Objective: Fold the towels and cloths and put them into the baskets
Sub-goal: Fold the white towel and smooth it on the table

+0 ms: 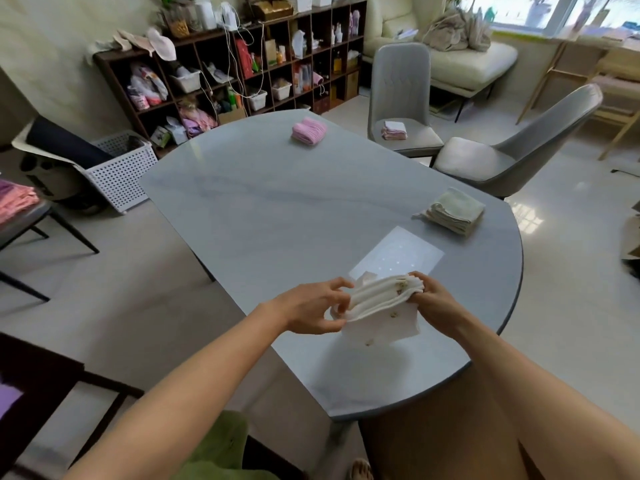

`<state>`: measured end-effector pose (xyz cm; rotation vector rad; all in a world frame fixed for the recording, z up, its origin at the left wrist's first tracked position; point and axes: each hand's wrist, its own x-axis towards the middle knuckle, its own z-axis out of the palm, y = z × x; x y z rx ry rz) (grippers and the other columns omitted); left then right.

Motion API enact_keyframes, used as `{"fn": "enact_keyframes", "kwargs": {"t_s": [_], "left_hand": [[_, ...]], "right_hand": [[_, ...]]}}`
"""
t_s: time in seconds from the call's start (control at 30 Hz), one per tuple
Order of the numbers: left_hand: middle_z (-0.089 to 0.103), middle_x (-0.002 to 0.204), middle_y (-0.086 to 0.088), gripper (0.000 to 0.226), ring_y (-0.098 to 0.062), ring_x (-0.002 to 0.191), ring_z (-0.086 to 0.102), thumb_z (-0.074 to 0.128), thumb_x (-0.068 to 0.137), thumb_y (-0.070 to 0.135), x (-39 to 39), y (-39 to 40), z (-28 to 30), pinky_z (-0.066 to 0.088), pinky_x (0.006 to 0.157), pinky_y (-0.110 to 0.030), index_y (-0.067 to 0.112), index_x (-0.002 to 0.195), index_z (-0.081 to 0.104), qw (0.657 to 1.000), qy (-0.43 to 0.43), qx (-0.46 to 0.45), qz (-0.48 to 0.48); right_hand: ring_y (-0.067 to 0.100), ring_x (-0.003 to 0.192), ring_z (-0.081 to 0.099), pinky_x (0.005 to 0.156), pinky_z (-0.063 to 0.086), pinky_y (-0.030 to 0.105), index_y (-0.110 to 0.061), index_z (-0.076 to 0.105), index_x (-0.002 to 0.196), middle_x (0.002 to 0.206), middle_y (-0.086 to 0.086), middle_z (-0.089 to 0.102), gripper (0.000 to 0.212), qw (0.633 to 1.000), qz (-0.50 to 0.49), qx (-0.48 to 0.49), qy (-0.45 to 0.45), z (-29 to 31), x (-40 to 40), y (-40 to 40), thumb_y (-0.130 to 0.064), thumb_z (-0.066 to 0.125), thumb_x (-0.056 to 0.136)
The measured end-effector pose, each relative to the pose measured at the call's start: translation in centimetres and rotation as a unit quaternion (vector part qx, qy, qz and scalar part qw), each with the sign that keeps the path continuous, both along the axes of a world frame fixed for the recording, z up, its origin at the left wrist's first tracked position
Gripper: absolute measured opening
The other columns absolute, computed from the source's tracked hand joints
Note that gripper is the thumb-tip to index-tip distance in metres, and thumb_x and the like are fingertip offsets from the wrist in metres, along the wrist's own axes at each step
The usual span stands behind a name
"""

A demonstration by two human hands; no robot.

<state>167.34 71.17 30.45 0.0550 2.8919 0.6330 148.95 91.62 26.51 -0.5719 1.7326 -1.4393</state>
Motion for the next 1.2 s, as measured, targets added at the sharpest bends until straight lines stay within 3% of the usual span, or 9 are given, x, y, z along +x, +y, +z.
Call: {"fn": "enact_keyframes", "kwargs": {"t_s": [0.23,0.33,0.4,0.53,0.67,0.87,1.03,1.1,1.2], "left_hand": [[0.058,0.113,0.007,0.089,-0.019,0.095,0.058,0.073,0.065,0.066,-1.9,1.9,-0.7,0.048,0.079,-0.037,0.027,0.133,0.031,0.968,0.028,0.071,0.240],[0.058,0.078,0.007,0.048,-0.013,0.070,0.053,0.065,0.077,0.059,-3.3,1.9,-0.4,0.040,0.064,-0.032,0.015,0.096,0.060,0.942,0.023,0.214,0.259],[0.056,0.070,0.009,0.036,-0.007,0.063,0.052,0.060,0.088,0.050,-3.6,1.4,0.2,0.038,0.059,-0.024,0.016,0.076,0.057,0.913,-0.026,0.330,0.237],[0.071,0.094,0.003,0.033,-0.012,0.082,0.067,0.057,0.092,0.049,-3.1,0.1,-0.2,0.050,0.067,-0.024,0.020,0.103,0.068,0.839,-0.125,0.483,0.218],[0.072,0.097,-0.003,0.041,-0.017,0.082,0.068,0.061,0.089,0.050,-2.4,-1.8,-1.2,0.052,0.064,-0.027,0.014,0.108,0.068,0.804,-0.167,0.502,0.273],[0.064,0.116,-0.002,0.026,-0.017,0.101,0.060,0.063,0.090,0.040,-2.9,-2.6,-2.4,0.048,0.085,-0.031,0.021,0.108,0.066,0.830,-0.124,0.362,0.406],[0.067,0.116,0.004,0.045,-0.019,0.109,0.064,0.056,0.088,0.058,-1.7,-0.8,-0.9,0.053,0.091,-0.044,0.025,0.119,0.061,0.757,-0.134,0.524,0.366],[0.066,0.118,0.001,0.039,-0.021,0.107,0.065,0.060,0.090,0.048,-1.5,-0.3,-0.1,0.057,0.085,-0.042,0.025,0.122,0.059,0.750,-0.101,0.556,0.344],[0.062,0.118,-0.004,0.031,-0.020,0.105,0.064,0.061,0.092,0.024,-1.8,0.0,0.6,0.059,0.079,-0.038,0.020,0.123,0.056,0.790,-0.030,0.504,0.347]], "right_hand": [[0.036,0.098,0.062,0.086,0.050,0.048,-0.006,0.058,0.110,0.106,0.023,0.061,0.044,0.996,0.085,0.005,0.010,3.3,0.1,-1.2,-0.027,0.074,0.074],[0.034,0.092,0.066,0.078,0.056,0.045,-0.013,0.061,0.110,0.103,0.019,0.065,0.038,0.997,0.079,0.017,0.018,4.8,0.2,-1.5,-0.036,0.070,0.081],[0.032,0.088,0.067,0.078,0.055,0.046,-0.011,0.063,0.111,0.103,0.020,0.067,0.040,0.999,0.047,0.027,0.004,5.3,0.4,-1.8,-0.042,0.067,0.085],[0.030,0.091,0.068,0.084,0.056,0.042,-0.010,0.065,0.114,0.104,0.016,0.071,0.046,0.987,0.061,0.119,-0.091,5.2,0.7,-1.7,-0.046,0.064,0.086],[0.027,0.098,0.069,0.081,0.057,0.037,-0.017,0.060,0.116,0.106,0.009,0.072,0.037,0.960,0.148,0.190,-0.141,4.7,1.7,-0.3,-0.038,0.067,0.086],[0.029,0.090,0.070,0.079,0.058,0.040,-0.008,0.061,0.106,0.100,0.012,0.070,0.041,0.971,0.017,0.212,-0.106,3.7,2.5,-2.8,-0.039,0.072,0.082],[0.015,0.056,0.058,0.039,0.040,0.015,-0.011,0.065,0.090,0.075,0.005,0.064,0.012,0.958,0.032,0.285,-0.026,4.8,0.8,-6.4,-0.021,0.067,0.084],[0.018,0.057,0.061,0.042,0.041,0.017,-0.012,0.068,0.085,0.079,0.009,0.069,0.014,0.943,0.062,0.327,0.015,5.4,0.0,-7.1,-0.018,0.073,0.074],[0.026,0.068,0.063,0.054,0.045,0.027,-0.010,0.067,0.083,0.082,0.015,0.071,0.010,0.954,0.041,0.298,0.002,6.3,-0.2,-7.9,-0.015,0.069,0.075]]}}
